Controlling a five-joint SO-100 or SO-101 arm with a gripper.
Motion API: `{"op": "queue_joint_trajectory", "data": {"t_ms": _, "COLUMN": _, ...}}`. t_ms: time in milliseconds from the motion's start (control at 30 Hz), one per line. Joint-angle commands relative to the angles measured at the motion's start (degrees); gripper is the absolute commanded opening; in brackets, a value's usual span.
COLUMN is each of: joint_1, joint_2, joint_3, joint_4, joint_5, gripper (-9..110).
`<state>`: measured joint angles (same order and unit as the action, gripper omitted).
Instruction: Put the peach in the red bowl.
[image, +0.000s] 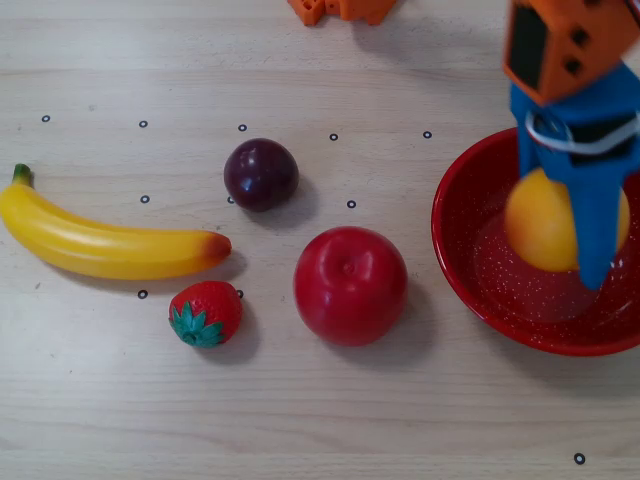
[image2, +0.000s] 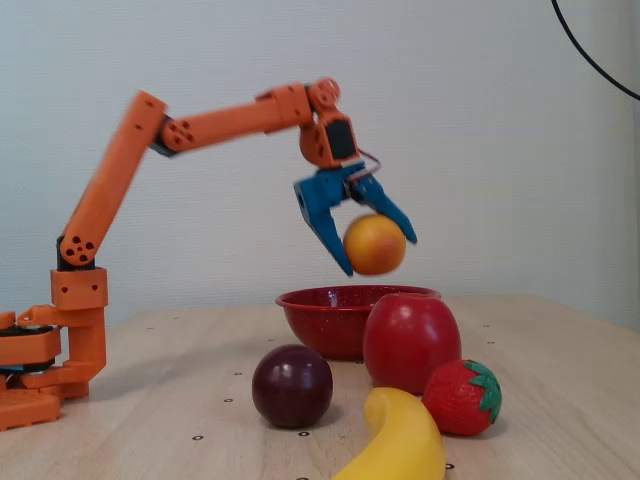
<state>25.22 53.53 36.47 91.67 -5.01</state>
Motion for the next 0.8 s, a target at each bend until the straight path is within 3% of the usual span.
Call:
{"op": "queue_joint_trajectory", "data": {"t_ms": 0, "joint_1": 2.46, "joint_2": 1.23, "joint_3": -6.42, "joint_4": 1.41, "joint_5": -0.26, "gripper": 24}}
{"op": "queue_joint_trajectory", "data": {"t_ms": 233, "joint_1": 4.22, "joint_2": -3.25, "joint_3": -6.86, "joint_4": 3.96, "joint_5": -0.26, "gripper": 51}}
{"op": "queue_joint_trajectory", "data": {"t_ms": 367, "joint_1": 4.39, "joint_2": -4.39, "joint_3": -6.94, "joint_4": 6.15, "joint_5": 0.35, "gripper": 60}}
{"op": "queue_joint_trajectory", "data": {"t_ms": 767, "joint_1": 1.85, "joint_2": 2.81, "joint_3": -7.91, "joint_4": 5.8, "joint_5": 2.81, "gripper": 59}}
